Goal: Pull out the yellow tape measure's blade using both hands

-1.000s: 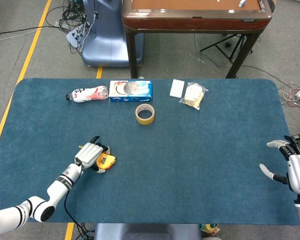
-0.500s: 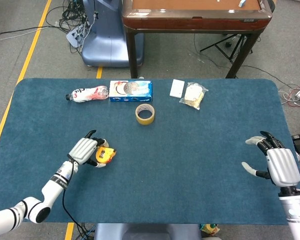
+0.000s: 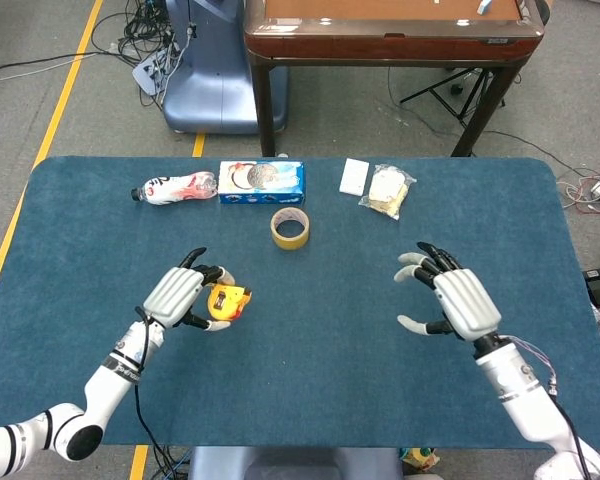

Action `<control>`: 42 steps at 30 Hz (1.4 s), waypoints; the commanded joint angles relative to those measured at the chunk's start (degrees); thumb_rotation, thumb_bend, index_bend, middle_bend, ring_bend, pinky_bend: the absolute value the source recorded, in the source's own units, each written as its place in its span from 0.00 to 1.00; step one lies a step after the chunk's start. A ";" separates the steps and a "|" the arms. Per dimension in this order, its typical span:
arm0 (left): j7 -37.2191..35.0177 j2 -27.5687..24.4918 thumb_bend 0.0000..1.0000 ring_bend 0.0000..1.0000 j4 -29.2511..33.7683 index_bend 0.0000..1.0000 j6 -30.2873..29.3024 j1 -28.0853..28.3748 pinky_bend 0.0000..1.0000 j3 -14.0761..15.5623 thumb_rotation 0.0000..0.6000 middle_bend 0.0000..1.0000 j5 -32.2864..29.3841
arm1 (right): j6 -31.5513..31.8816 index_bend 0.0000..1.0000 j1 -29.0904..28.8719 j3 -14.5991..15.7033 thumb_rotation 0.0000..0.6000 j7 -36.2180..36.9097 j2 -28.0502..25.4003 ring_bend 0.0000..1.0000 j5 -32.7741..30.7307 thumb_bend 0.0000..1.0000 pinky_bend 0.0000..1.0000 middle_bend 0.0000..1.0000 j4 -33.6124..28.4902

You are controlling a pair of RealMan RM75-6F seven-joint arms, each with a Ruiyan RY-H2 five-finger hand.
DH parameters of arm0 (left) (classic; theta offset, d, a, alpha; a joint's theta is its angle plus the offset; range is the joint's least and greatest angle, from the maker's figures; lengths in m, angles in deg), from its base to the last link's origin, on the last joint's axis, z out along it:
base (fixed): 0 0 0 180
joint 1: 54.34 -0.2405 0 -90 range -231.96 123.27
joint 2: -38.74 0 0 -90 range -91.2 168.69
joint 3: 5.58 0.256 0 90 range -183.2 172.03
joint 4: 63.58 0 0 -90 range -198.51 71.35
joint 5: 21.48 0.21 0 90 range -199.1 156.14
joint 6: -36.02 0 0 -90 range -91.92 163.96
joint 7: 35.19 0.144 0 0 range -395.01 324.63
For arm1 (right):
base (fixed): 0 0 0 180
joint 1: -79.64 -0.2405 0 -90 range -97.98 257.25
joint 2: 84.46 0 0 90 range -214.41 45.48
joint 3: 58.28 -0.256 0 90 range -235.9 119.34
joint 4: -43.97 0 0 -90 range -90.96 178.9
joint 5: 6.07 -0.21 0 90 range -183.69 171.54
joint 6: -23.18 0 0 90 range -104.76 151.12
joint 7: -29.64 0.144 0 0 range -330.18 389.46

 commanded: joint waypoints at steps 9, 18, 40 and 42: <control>8.41 0.07 0.12 0.36 7.49 0.55 -2.18 1.88 0.00 -3.21 1.00 0.58 -7.05 | -7.99 0.46 -10.51 -4.15 1.00 -3.98 7.71 0.01 -8.99 0.26 0.03 0.16 0.66; 12.32 1.46 0.12 0.36 10.08 0.55 -3.74 2.92 0.00 -3.61 1.00 0.58 -10.08 | -8.79 0.46 -16.79 -6.07 1.00 -8.82 13.38 0.01 -15.40 0.26 0.03 0.16 1.99; 12.59 0.62 0.12 0.36 11.93 0.55 -4.39 3.42 0.00 -3.62 1.00 0.58 -12.13 | -10.75 0.42 -25.01 -7.47 1.00 -11.93 17.01 0.00 -26.16 0.24 0.00 0.07 4.27; 12.60 0.57 0.12 0.36 11.99 0.55 -4.43 3.46 0.00 -3.59 1.00 0.58 -12.17 | -10.82 0.42 -25.46 -7.47 1.00 -11.83 16.93 0.00 -26.46 0.24 0.00 0.06 4.25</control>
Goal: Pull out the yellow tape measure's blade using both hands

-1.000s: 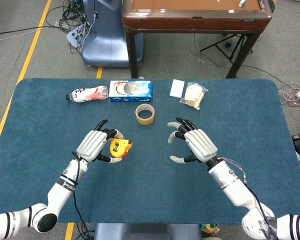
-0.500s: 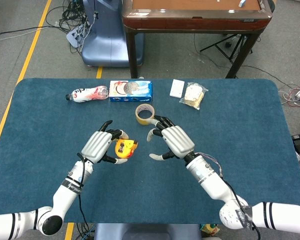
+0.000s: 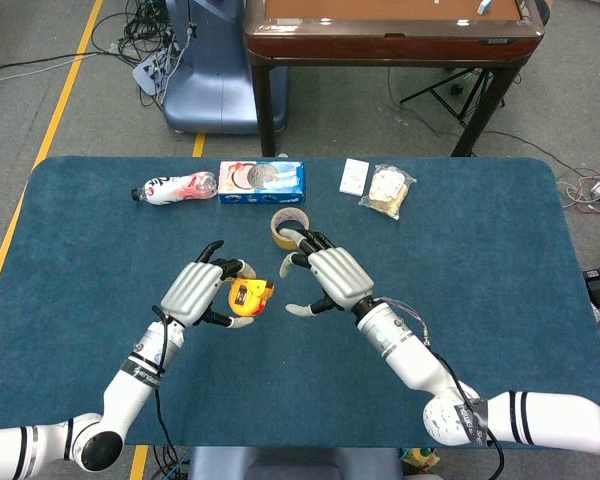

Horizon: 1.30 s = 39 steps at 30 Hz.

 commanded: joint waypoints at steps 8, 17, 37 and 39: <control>0.34 0.01 0.12 0.36 0.48 0.55 -0.14 0.38 0.00 0.09 1.00 0.58 -0.11 | -0.17 0.42 -2.00 -0.09 1.00 0.80 0.50 0.00 -1.53 0.24 0.00 0.06 0.47; 0.68 -0.05 0.12 0.36 0.75 0.55 -0.28 0.73 0.00 0.02 1.00 0.58 -0.53 | -0.61 0.42 -3.54 0.43 1.00 1.26 1.15 0.00 -2.85 0.24 0.00 0.06 0.93; 0.94 -0.27 0.12 0.36 -0.03 0.55 -0.32 1.15 0.00 0.22 1.00 0.58 -1.54 | 0.03 0.42 -4.02 2.00 1.00 3.07 0.80 0.00 -2.70 0.24 0.00 0.09 1.25; 0.81 -0.36 0.12 0.36 -0.18 0.55 -0.32 1.08 0.00 0.30 1.00 0.58 -1.57 | 0.11 0.43 -4.02 2.11 1.00 3.15 0.72 0.00 -2.76 0.24 0.00 0.10 1.35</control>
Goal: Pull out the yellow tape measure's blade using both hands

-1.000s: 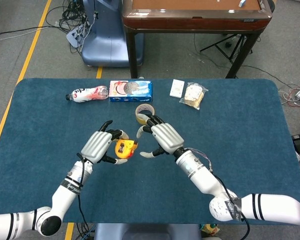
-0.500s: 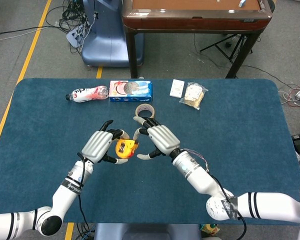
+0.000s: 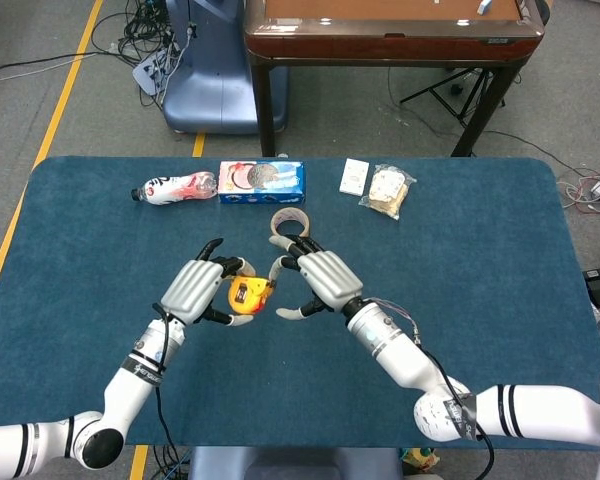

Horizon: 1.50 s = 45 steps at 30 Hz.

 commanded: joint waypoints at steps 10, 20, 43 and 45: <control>-0.87 -0.80 0.12 0.36 -0.93 0.55 0.02 -0.65 0.00 0.51 1.00 0.58 -0.12 | 0.24 0.49 0.24 0.51 1.00 0.78 -0.63 0.00 -0.06 0.26 0.00 0.14 -0.06; -0.82 -0.61 0.12 0.36 -1.23 0.55 0.24 -0.56 0.00 0.69 1.00 0.58 -0.23 | -0.09 0.55 0.09 0.67 1.00 1.93 0.00 0.00 -0.05 0.31 0.00 0.18 1.07; -1.76 -0.04 0.12 0.36 -2.71 0.55 1.12 -0.46 0.00 1.14 1.00 0.58 0.19 | 0.03 0.61 0.28 0.99 1.00 3.04 0.56 0.00 0.27 0.54 0.00 0.23 2.71; -1.97 -0.14 0.12 0.36 -3.07 0.55 1.19 -0.61 0.00 1.34 1.00 0.58 0.42 | 0.16 0.62 0.62 1.12 1.00 3.32 0.26 0.00 0.62 0.55 0.00 0.23 2.60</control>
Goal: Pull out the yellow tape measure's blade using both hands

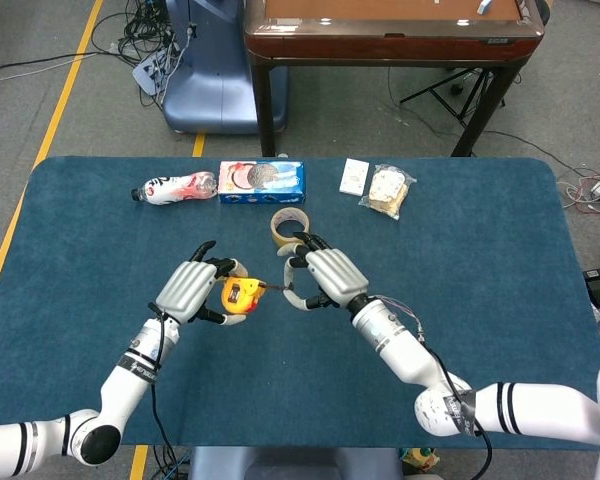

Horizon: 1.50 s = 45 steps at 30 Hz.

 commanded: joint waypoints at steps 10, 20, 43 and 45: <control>-3.66 -1.77 0.12 0.36 -3.86 0.55 1.57 -2.02 0.00 2.25 1.00 0.58 2.11 | 1.83 0.65 4.00 1.41 1.00 2.23 -5.29 0.00 4.73 0.56 0.00 0.25 -3.61; -10.31 -3.99 0.12 0.36 -9.89 0.55 5.82 -3.98 0.00 5.86 1.00 0.58 7.12 | 3.17 0.66 9.82 2.59 1.00 7.78 -14.47 0.00 10.94 0.57 0.00 0.27 -8.86; -19.61 -4.07 0.12 0.36 -20.59 0.56 8.50 -7.89 0.00 8.73 1.00 0.58 11.54 | 5.36 0.68 20.11 2.16 1.00 25.22 -32.18 0.01 21.29 0.58 0.00 0.29 -12.58; -19.64 -3.93 0.12 0.36 -20.72 0.56 8.26 -7.99 0.00 8.70 1.00 0.58 12.03 | 5.17 0.69 20.28 2.14 1.00 25.99 -32.41 0.01 21.65 0.57 0.00 0.29 -12.35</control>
